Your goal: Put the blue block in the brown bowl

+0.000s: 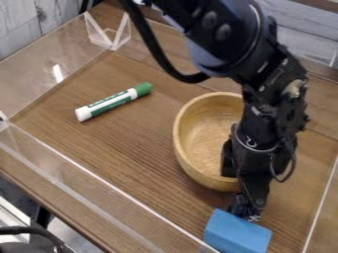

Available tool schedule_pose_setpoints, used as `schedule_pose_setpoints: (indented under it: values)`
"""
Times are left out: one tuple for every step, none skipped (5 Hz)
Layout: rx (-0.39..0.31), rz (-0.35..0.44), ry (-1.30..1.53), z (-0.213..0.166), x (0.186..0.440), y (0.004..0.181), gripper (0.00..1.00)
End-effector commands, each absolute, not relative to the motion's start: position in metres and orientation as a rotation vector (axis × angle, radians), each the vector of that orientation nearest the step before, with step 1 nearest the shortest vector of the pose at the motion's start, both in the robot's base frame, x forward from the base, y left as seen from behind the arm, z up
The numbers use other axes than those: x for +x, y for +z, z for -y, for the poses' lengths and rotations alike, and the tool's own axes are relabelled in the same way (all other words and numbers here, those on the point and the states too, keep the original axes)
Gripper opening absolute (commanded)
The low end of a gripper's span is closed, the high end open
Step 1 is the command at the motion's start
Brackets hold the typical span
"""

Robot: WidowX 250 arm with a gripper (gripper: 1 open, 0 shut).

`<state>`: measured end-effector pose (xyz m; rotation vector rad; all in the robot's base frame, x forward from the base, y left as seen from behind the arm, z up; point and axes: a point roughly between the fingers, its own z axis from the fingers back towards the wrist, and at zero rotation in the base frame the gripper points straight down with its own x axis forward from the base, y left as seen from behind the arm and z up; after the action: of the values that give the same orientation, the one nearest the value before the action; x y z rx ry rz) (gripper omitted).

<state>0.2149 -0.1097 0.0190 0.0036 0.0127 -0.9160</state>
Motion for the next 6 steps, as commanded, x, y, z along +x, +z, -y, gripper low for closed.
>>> schedule_pose_setpoints:
  values:
    - [-0.006,-0.007,-0.946,0.1180,0.2087,0.0202,1.00]
    - [-0.010,-0.007,-0.949,0.1191,0.2072,0.0202,1.00]
    - [-0.013,-0.007,-0.951,0.1199,0.2061,0.0203,1.00]
    - [-0.016,-0.008,-0.953,0.1206,0.2049,0.0205,1.00]
    - [-0.019,-0.008,-0.955,0.1212,0.2039,0.0203,1.00]
    - [-0.021,-0.008,-0.956,0.1211,0.2031,0.0203,0.00]
